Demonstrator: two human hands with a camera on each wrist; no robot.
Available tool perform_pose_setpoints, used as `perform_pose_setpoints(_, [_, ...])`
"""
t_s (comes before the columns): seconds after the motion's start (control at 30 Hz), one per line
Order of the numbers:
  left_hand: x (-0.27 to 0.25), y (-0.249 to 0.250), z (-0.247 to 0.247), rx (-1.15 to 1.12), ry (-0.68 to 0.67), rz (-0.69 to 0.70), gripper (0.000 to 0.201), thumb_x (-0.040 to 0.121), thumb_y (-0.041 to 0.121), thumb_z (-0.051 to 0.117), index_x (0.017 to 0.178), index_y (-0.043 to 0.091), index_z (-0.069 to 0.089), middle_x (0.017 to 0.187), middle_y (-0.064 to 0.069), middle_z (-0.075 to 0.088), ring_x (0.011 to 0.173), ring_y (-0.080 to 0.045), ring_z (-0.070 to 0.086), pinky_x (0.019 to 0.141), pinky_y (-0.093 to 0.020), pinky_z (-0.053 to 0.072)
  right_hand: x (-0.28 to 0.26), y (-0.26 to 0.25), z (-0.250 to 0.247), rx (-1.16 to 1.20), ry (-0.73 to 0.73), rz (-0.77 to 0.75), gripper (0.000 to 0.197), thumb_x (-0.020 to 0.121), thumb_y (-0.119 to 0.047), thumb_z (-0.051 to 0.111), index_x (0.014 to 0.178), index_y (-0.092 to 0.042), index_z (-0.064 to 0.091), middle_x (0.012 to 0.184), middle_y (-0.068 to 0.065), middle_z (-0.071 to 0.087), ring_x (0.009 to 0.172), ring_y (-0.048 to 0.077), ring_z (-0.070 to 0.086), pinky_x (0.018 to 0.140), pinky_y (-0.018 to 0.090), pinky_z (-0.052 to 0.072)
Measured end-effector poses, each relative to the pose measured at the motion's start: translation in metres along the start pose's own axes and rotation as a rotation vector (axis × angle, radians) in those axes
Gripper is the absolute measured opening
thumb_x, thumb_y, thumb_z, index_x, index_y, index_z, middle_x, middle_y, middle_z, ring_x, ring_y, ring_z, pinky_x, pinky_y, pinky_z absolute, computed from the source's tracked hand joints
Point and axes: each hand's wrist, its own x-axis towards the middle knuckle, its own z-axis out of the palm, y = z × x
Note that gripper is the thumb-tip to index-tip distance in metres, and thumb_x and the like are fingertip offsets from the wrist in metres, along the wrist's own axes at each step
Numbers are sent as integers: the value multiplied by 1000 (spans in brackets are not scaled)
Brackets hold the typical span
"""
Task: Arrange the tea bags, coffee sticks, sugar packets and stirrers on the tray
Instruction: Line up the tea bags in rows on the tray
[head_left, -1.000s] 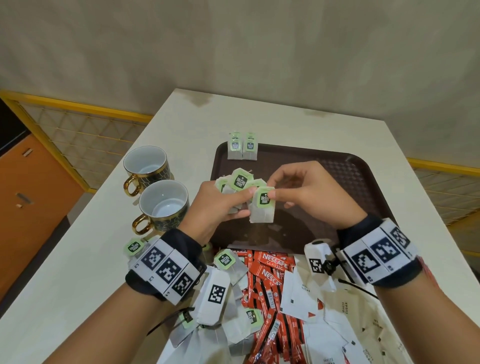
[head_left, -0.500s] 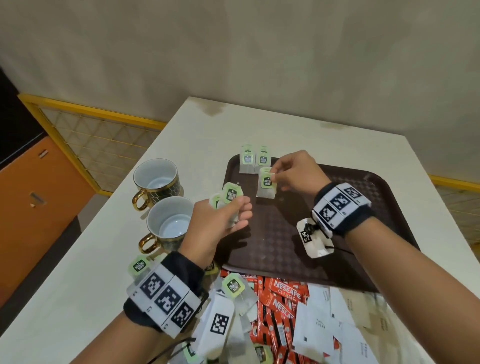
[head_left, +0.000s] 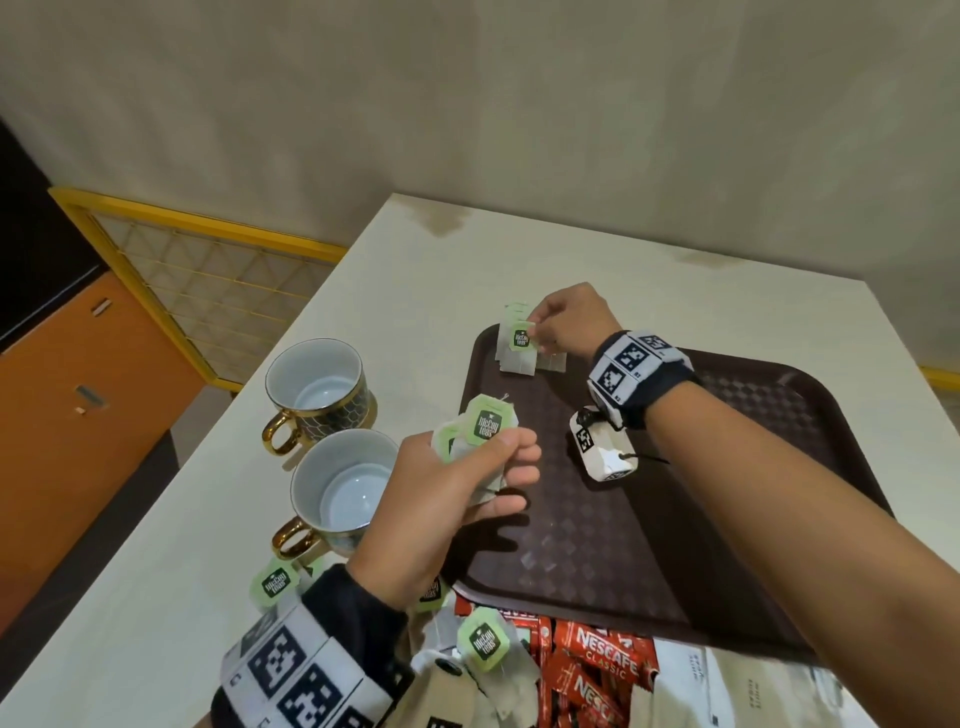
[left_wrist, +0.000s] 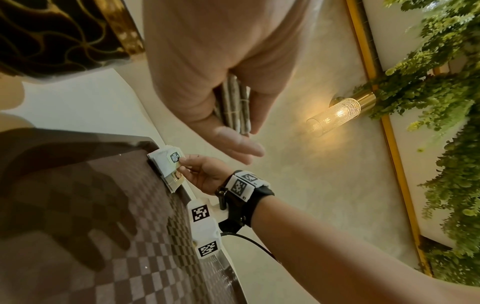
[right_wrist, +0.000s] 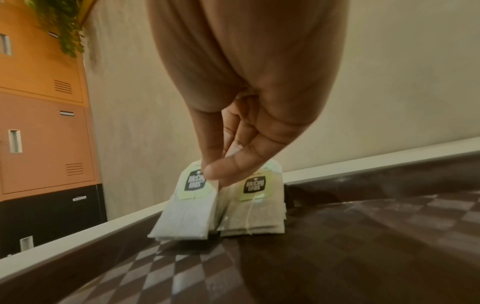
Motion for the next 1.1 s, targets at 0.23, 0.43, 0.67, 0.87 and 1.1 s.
perform_pose_setpoints(0.23, [3,-4,4,-9,-16,-29,18,90,20,63,100,8,73,94,-8,77,84,-15,73,61,-19,57,-2,3,-2,37,-13,-16,10,80,-2,75,76,-9,69,75,6,66,62,11,58,52,19,49])
perform_pose_setpoints(0.43, [1,-9,1,-32,-3,-54,20,89,20,65,100,6,73,94,-10,76,84,-16,73,63,-20,58,-10,6,-37,32,-165,46,10,80,-4,75,74,-9,69,59,-1,59,53,8,51,42,16,40])
perform_pose_setpoints(0.67, [1,-11,5,-33,-6,-73,18,90,19,65,99,7,74,94,-11,76,84,-16,73,65,-21,59,0,17,-34,-6,-91,119,12,80,3,73,73,-5,67,74,12,68,66,19,67,62,25,59])
perform_pose_setpoints(0.87, [2,-14,4,-23,1,-80,18,90,20,65,99,8,74,94,-10,76,86,-18,74,67,-22,59,9,19,-25,29,12,118,14,80,5,73,71,-4,66,74,11,66,63,19,68,62,27,61])
perform_pose_setpoints(1.1, [6,-16,6,-55,7,-95,17,88,20,66,98,8,74,94,-13,76,83,-17,73,65,-22,59,12,20,-22,-17,71,124,15,75,3,77,79,-2,64,84,15,68,77,30,72,74,42,61])
